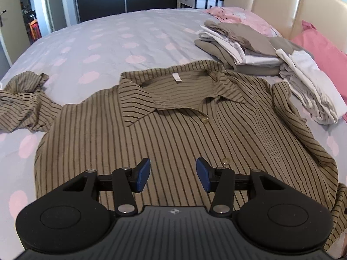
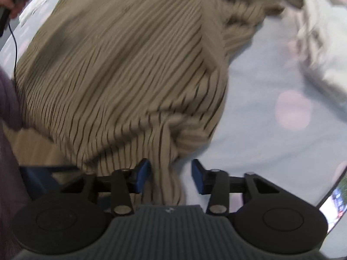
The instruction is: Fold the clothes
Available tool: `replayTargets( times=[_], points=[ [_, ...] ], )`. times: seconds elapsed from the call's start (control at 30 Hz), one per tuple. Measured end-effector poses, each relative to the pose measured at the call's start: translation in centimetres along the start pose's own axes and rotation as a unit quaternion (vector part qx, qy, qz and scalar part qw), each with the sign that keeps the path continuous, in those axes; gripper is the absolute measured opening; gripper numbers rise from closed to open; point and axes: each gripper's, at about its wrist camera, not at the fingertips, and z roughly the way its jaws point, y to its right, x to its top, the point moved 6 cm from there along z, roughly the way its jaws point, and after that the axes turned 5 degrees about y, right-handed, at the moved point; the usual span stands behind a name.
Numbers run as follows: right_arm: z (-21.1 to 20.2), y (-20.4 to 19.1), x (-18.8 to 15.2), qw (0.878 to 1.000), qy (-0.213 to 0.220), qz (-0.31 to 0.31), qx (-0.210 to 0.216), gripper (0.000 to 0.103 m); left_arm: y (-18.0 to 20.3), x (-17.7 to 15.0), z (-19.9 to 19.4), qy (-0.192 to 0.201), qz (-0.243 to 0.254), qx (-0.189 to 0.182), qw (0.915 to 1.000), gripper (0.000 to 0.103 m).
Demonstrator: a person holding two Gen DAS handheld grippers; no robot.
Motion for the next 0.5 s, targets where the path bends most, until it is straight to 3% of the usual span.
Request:
replayTargets(
  times=[0.03, 0.23, 0.37, 0.5],
  points=[
    [-0.2, -0.1, -0.3, 1.000, -0.005, 0.008, 0.010, 0.004, 0.2, 0.1, -0.2, 0.002, -0.004, 0.002, 1.0000, 0.045],
    [-2.8, -2.2, -2.2, 0.996, -0.053, 0.047, 0.051, 0.001, 0.5, 0.7, -0.2, 0.006, -0.007, -0.002, 1.0000, 0.045],
    [-3.5, -3.1, -5.2, 0.993, -0.117, 0.029, 0.017, 0.001, 0.4, 0.5, -0.6, 0.007, -0.003, -0.001, 1.0000, 0.045],
    [-1.4, -2.3, -6.5, 0.988, -0.147, 0.030, -0.022, 0.001, 0.1, 0.2, -1.0, 0.009, 0.001, 0.000, 1.0000, 0.045]
  ],
)
